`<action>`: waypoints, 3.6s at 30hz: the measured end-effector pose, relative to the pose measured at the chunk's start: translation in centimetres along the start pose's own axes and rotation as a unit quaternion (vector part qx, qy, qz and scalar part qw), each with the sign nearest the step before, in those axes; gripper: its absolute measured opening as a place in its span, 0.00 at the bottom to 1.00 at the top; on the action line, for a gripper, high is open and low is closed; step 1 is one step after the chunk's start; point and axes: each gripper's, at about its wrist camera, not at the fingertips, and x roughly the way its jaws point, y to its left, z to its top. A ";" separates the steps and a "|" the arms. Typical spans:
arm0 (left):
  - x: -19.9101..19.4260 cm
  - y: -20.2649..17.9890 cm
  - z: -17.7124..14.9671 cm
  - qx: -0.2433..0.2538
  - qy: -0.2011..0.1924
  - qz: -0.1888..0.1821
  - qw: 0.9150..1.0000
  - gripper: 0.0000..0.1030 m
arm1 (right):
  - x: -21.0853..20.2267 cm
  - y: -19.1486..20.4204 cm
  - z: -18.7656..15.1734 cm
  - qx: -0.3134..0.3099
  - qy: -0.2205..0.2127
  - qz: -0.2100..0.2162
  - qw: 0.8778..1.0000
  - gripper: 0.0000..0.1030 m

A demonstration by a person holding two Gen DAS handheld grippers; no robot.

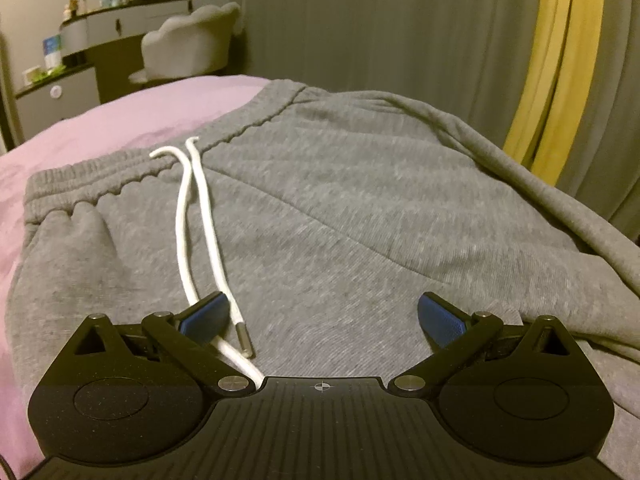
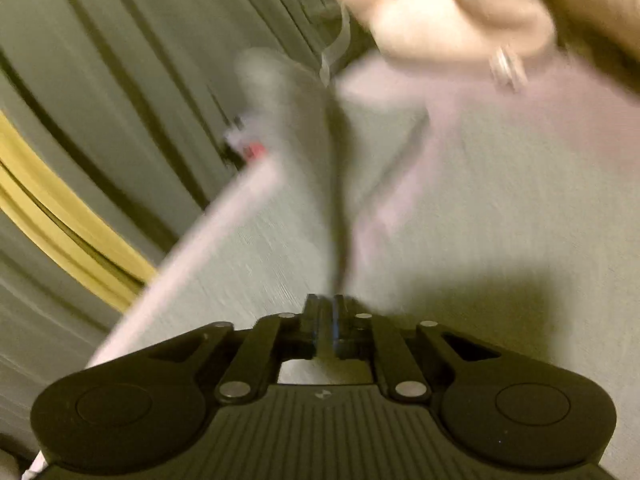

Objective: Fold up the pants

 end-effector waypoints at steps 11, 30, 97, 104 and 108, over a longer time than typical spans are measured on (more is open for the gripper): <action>0.1 -0.3 -0.4 0.000 -0.013 0.004 1.000 1.00 | 3.7 -6.5 0.8 0.165 0.039 0.055 0.984 0.30; -3.9 -3.0 7.3 0.033 -0.087 -0.040 0.995 1.00 | 4.6 -8.5 2.0 0.212 0.034 0.115 0.970 0.06; -3.1 14.4 3.1 -0.171 0.155 -0.147 0.962 0.53 | -5.1 -22.2 1.8 0.215 0.095 0.110 0.966 0.31; -3.8 15.6 3.9 -0.156 0.141 -0.138 0.968 0.15 | -10.2 -19.6 3.6 0.114 0.045 0.091 0.988 0.05; -4.5 16.5 3.7 -0.155 0.127 -0.146 0.969 0.14 | -12.2 -19.7 3.3 0.084 0.023 0.066 0.994 0.05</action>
